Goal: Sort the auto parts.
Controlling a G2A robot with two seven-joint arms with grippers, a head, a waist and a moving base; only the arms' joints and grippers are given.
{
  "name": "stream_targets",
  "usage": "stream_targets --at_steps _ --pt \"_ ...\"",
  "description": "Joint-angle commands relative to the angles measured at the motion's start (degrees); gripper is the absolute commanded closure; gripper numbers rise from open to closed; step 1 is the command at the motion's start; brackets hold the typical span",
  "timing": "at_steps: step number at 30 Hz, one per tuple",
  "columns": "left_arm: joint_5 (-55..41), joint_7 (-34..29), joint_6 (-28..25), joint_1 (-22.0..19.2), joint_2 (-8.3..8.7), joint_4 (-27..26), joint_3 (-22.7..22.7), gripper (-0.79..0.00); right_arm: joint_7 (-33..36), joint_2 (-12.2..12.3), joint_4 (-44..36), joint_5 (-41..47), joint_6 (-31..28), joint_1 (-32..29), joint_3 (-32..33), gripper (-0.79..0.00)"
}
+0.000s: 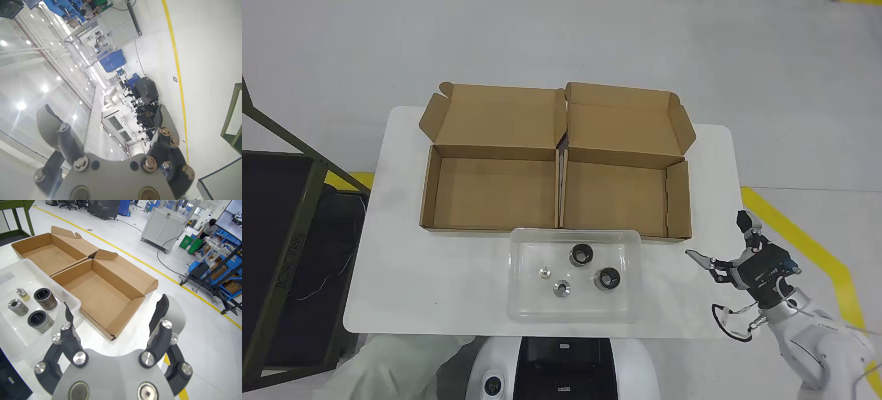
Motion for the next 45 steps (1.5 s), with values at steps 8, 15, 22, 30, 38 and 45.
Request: stream_targets --at_steps 8,15,22,30,38,45 --pt "0.0 0.0 0.0 0.0 0.0 0.0 0.0 -0.785 0.0 0.0 0.0 0.0 0.0 0.0 0.0 -0.785" --pt "0.0 0.0 0.0 0.0 0.0 0.0 0.0 -0.785 0.0 0.0 0.0 0.0 0.0 0.0 0.0 -0.784" --pt "0.0 0.0 0.0 0.0 0.0 0.0 0.0 -0.785 0.18 0.0 0.04 -0.09 0.13 0.04 -0.06 -0.785" --pt "0.0 0.0 0.0 0.0 0.0 0.0 0.0 -0.785 3.59 0.34 0.22 -0.69 -1.44 1.25 -2.73 -0.785" --pt "0.0 0.0 0.0 0.0 0.0 0.0 0.0 -0.785 6.81 0.79 1.06 -1.13 -6.04 3.72 -7.5 -0.785" --pt "0.0 0.0 0.0 0.0 0.0 0.0 0.0 -0.785 7.99 1.14 0.77 -1.11 -9.17 5.53 -11.43 -0.785"
